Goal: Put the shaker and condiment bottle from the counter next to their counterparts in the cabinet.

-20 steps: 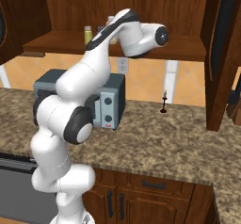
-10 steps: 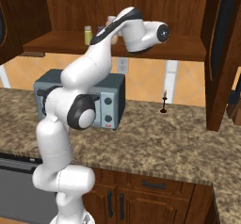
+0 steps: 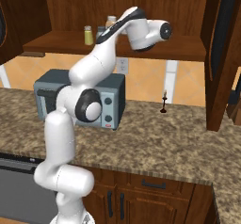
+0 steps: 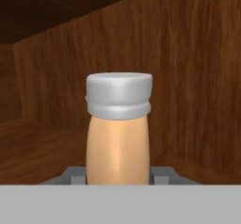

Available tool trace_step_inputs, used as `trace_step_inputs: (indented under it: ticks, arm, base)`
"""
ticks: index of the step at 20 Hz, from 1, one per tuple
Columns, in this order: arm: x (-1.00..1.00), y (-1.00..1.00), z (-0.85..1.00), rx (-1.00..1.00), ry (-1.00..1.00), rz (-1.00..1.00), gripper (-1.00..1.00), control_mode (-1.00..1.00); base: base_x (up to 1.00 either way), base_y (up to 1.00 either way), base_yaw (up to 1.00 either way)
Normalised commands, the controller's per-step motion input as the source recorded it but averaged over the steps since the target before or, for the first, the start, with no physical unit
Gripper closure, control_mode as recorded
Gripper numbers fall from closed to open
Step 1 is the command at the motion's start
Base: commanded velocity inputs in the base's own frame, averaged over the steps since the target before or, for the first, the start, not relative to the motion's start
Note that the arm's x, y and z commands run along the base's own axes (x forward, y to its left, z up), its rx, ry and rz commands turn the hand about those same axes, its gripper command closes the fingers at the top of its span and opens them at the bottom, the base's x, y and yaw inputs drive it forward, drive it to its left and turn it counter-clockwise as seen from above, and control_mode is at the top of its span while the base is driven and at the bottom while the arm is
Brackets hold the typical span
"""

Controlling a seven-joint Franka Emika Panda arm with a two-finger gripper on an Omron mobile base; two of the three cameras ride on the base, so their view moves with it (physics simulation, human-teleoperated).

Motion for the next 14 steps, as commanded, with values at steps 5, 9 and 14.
trace_step_inputs:
  ticks: [5,9,14]
  arm:
    - [0.07,0.0,0.0,0.0,0.0,0.0,1.0,-1.0]
    - [0.01,0.05,0.0,0.0,0.0,0.0,1.0,-1.0]
    - [0.04,0.15,0.0,0.0,0.0,0.0,1.0,-1.0]
  base:
    - [0.0,0.0,0.0]
    - [0.0,0.0,0.0]
    - [0.0,0.0,0.0]
